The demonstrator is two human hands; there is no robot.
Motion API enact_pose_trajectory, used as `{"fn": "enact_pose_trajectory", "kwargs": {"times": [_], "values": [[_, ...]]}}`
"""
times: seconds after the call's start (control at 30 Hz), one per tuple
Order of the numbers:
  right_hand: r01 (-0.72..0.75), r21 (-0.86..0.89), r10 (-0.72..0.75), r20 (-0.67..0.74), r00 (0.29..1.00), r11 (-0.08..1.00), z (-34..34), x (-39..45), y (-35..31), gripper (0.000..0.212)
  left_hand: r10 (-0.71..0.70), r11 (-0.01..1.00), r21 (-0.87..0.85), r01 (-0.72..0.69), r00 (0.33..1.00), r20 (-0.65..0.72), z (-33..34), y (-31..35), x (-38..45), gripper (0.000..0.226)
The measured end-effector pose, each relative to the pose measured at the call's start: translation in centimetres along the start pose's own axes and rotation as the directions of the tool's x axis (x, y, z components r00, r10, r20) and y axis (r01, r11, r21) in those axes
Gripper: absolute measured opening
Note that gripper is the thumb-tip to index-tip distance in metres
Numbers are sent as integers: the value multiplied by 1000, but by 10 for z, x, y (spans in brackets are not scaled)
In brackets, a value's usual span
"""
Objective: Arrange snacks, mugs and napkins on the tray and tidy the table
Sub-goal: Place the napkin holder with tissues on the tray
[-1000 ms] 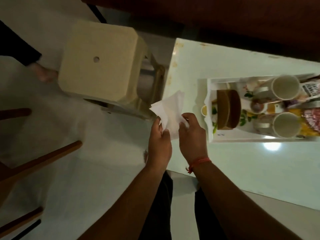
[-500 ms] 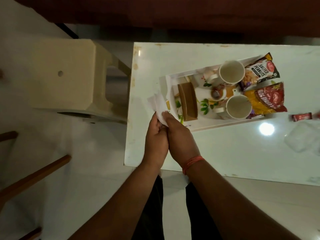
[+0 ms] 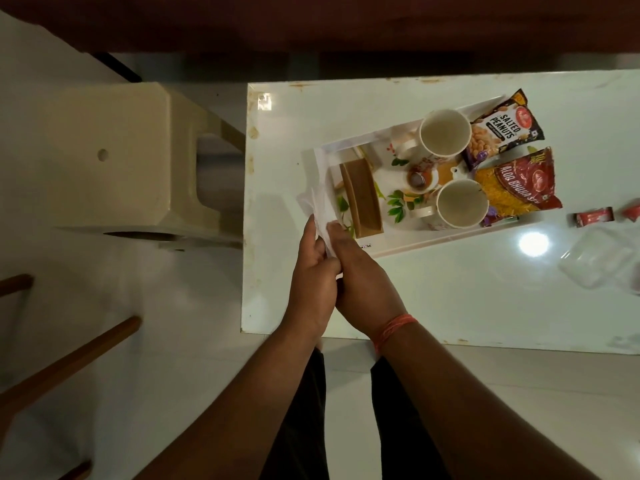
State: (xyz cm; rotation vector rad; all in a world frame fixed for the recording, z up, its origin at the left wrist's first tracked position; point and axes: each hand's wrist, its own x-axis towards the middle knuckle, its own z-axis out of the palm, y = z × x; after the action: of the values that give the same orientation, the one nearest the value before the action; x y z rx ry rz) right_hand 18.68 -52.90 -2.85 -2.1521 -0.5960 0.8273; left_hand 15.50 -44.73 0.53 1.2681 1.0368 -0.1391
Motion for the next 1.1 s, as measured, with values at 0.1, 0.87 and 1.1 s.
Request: {"fn": "enact_pose_trajectory", "kwargs": {"times": [0.1, 0.87, 1.1], "values": [[-17, -11, 17, 21, 1000, 1000, -2, -2, -1, 79, -59, 991, -119, 60, 998, 14, -7, -2, 6, 69], [-155, -66, 115, -412, 904, 986, -20, 22, 24, 43, 273, 729, 631, -266, 958, 88, 34, 85, 112, 29], [-351, -138, 264, -426, 865, 926, -15, 48, 31, 24, 327, 601, 753, -268, 942, 74, 39, 68, 138, 18]]}}
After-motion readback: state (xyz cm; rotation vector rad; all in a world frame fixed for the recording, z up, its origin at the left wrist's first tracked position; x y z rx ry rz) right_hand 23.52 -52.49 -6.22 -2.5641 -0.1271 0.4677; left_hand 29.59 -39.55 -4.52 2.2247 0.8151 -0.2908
